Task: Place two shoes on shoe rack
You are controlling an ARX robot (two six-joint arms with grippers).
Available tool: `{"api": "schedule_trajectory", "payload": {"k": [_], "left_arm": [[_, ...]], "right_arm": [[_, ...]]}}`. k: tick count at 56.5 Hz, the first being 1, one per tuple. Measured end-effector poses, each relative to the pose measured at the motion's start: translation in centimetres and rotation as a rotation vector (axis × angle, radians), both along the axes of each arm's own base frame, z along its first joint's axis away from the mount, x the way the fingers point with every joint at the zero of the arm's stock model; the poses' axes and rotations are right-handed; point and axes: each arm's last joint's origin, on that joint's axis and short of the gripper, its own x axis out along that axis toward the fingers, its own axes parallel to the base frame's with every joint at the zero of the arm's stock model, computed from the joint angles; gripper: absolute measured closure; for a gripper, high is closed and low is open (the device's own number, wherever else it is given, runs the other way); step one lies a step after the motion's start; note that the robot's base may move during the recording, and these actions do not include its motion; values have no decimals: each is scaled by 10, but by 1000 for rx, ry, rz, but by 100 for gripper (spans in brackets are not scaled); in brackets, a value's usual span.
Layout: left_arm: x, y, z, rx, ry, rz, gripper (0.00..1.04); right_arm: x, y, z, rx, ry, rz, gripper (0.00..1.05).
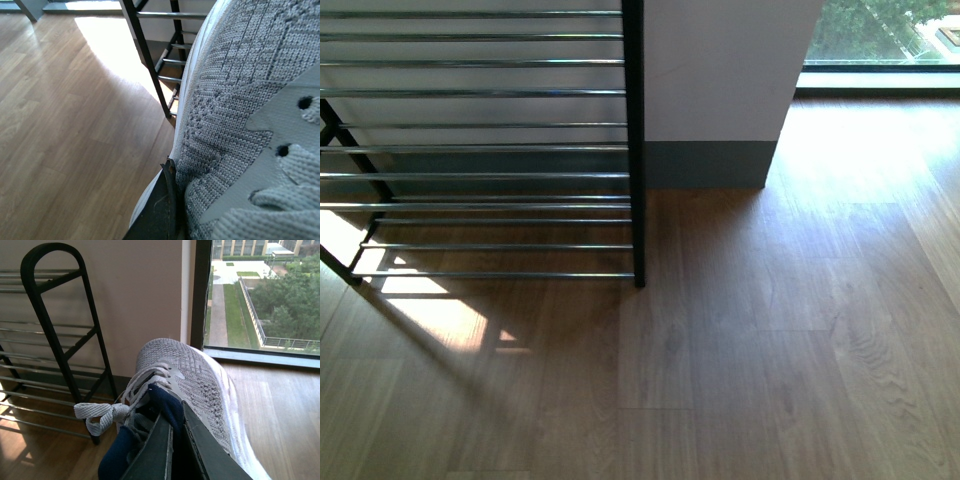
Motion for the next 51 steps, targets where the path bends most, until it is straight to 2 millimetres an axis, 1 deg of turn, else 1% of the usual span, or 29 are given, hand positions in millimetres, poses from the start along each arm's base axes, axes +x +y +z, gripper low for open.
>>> {"api": "schedule_trajectory", "payload": {"k": [17,28,37,51], "left_arm": [[0,1,0,5,-2,12,102],[0,0,0,0,-2,1,102],[0,2,0,17,-3,42,102],[0,0,0,-3,1,-8,102]], "right_arm": [[0,1,0,-1,-3,33,103],[0,0,0,-1,-2,-1,103],[0,2,1,-5,-7,26,103],[0,2,0,6,-1,34,103]]}}
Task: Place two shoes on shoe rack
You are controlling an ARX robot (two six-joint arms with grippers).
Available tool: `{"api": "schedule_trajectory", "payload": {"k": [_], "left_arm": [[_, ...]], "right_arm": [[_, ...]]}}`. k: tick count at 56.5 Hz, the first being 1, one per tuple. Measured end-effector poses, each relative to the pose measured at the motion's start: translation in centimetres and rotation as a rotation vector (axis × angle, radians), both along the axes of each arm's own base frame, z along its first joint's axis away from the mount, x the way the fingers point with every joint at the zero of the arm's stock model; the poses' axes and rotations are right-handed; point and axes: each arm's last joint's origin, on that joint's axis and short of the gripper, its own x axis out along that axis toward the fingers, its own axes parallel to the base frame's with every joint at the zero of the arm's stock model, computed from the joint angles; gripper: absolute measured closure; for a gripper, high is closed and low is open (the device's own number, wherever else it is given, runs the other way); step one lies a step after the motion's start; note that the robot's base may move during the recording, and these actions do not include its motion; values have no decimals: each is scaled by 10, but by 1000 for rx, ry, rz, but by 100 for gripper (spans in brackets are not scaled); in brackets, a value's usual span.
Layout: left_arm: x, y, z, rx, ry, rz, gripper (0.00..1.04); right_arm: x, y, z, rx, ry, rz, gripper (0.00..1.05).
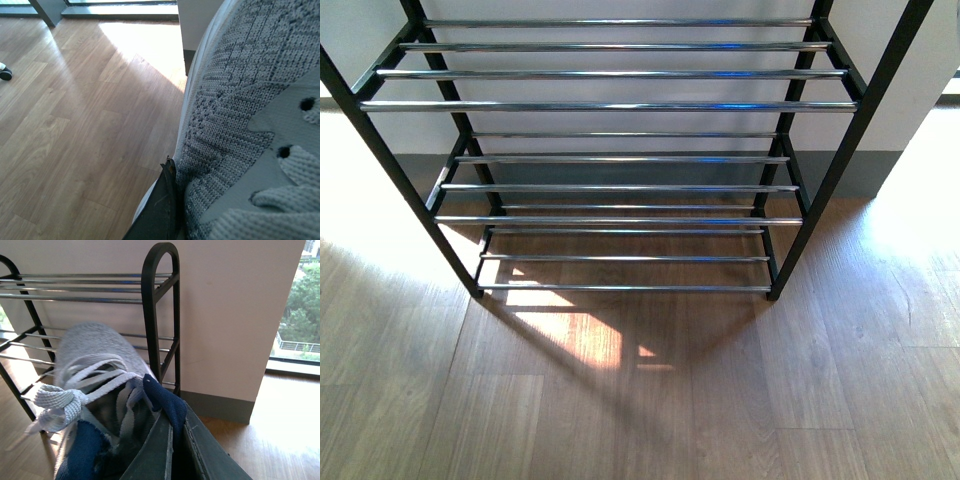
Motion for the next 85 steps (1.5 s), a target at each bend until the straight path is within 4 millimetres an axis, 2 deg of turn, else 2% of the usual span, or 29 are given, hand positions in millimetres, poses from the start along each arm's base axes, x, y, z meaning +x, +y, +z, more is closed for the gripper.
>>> {"api": "schedule_trajectory", "payload": {"k": [55,60,63,72,85], "left_arm": [[0,1,0,8,-2,18,102],[0,1,0,8,-2,19,102],[0,1,0,8,-2,18,102],[0,1,0,8,-2,18,102],[0,1,0,8,-1,17,102]], "right_arm": [[0,-1,0,0,1,-27,103],[-1,2,1,36,36,110,103],[1,12,5,74,72,202,103],[18,38,18,126,121,238,103],[76,94,43,200,209,228,103]]}}
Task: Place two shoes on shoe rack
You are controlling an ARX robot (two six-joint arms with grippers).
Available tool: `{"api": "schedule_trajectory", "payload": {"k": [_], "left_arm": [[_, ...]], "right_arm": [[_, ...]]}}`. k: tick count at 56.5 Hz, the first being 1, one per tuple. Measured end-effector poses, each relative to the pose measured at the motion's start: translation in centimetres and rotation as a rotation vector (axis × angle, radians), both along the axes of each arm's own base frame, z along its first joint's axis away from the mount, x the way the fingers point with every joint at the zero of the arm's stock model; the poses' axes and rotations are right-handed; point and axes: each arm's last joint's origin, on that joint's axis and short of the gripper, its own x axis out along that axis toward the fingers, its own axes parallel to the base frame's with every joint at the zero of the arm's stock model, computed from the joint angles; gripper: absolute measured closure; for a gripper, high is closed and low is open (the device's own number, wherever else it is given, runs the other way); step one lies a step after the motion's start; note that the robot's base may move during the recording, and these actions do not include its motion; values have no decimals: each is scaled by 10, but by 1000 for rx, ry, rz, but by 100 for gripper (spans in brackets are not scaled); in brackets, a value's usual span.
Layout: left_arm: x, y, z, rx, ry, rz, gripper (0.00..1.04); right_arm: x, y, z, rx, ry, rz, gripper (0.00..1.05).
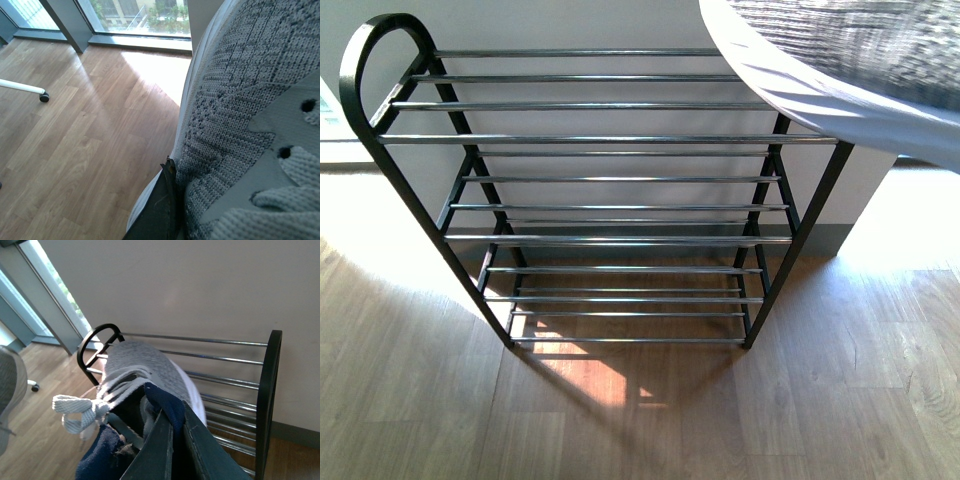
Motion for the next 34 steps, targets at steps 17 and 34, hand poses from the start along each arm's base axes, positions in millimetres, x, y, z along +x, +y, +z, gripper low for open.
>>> {"api": "schedule_trajectory", "payload": {"k": [17,34], "left_arm": [[0,0,0,1,0,1,102],[0,0,0,1,0,1,102]], "right_arm": [[91,57,-7,38,134,-131,103],[164,78,-44,61,256,-281,103]]}}
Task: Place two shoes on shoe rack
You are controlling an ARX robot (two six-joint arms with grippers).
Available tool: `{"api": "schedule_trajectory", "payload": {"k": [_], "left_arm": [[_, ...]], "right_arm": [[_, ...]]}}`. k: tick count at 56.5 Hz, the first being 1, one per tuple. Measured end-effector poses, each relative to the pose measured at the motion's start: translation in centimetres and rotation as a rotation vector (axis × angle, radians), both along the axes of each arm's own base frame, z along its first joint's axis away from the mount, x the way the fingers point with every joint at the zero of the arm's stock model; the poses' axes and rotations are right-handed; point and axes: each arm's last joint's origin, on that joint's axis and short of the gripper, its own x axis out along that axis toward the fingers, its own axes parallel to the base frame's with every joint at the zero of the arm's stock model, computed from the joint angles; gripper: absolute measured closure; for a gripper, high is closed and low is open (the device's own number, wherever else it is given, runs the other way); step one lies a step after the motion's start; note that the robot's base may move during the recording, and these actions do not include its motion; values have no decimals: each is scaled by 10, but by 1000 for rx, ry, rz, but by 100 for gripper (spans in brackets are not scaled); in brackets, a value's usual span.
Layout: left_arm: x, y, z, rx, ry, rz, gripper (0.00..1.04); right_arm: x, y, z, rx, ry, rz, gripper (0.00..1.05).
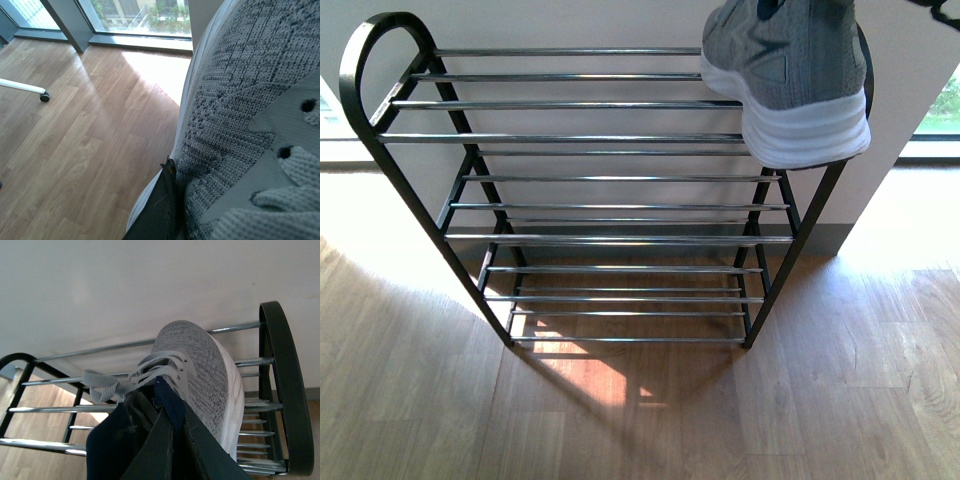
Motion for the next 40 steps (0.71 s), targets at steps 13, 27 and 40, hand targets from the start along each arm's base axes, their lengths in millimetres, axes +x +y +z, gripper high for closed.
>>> {"api": "schedule_trajectory", "payload": {"k": [13,27,40], "left_arm": [[0,0,0,0,0,0,102],[0,0,0,0,0,0,102],[0,0,0,0,0,0,102]], "right_arm": [[27,1,-10,56,-7,-107,103],[45,-17,-29,114,51,-248,103],[47,-27,-28,170,42,-331,103]]}}
